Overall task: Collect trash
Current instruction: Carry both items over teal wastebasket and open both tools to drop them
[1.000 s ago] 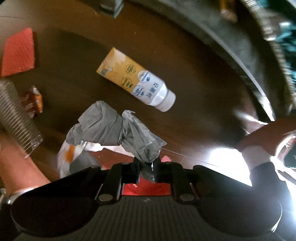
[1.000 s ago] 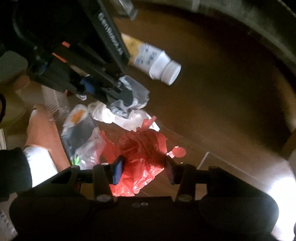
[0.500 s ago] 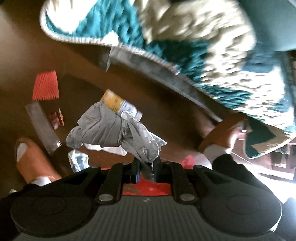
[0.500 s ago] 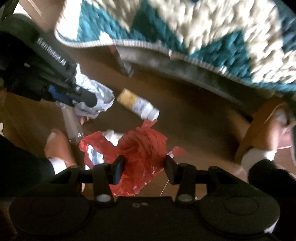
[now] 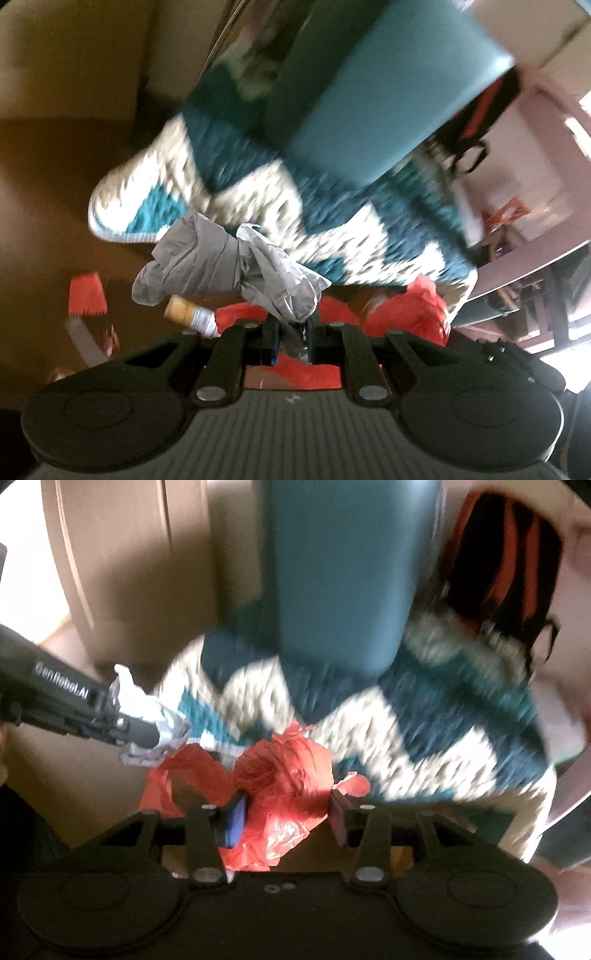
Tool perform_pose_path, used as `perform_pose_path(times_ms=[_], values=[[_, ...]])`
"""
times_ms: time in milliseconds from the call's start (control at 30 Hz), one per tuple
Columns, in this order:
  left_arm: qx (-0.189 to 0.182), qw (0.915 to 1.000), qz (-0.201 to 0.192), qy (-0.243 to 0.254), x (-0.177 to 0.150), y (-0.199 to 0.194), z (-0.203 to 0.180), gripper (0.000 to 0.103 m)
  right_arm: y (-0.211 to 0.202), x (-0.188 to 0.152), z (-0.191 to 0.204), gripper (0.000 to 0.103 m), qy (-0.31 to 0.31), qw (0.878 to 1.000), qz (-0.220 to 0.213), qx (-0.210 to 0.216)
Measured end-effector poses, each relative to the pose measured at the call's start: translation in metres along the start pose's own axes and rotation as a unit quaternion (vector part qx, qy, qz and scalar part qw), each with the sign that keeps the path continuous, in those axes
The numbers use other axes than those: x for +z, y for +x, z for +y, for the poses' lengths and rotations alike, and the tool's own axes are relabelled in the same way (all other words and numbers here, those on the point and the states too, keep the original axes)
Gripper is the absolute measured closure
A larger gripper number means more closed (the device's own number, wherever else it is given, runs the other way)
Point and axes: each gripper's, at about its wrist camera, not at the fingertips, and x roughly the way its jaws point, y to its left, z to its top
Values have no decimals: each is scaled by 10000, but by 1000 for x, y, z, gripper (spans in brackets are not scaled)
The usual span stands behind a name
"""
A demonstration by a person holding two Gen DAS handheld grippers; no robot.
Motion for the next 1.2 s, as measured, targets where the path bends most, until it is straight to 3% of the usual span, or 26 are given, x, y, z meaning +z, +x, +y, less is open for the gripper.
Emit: perform_pose_path(times_ms=[367,667,900,1067,1200], values=[[-233,9883,-1299,763,44,-102,-71,90,-104,79,-19,58,-256,9849,-1630,-518],[-285,9731,-1852,1339,102,-147,-128,90,-158,161,-43,58,-447,9596,-2566,-1068],[16,9630,-2101,1685,158,-148,-163,90,-154,214,-56,58,-529,9485,-2787,-1408],[237,9613,-2048,1828,196,-123,-172,90,-131,246,-67,58,-598,9473,-2742,-1546],[408,9650,-1843,1820,225,-88,-170,90,-100,266,-73,57,-738,9528,-2509,-1543]])
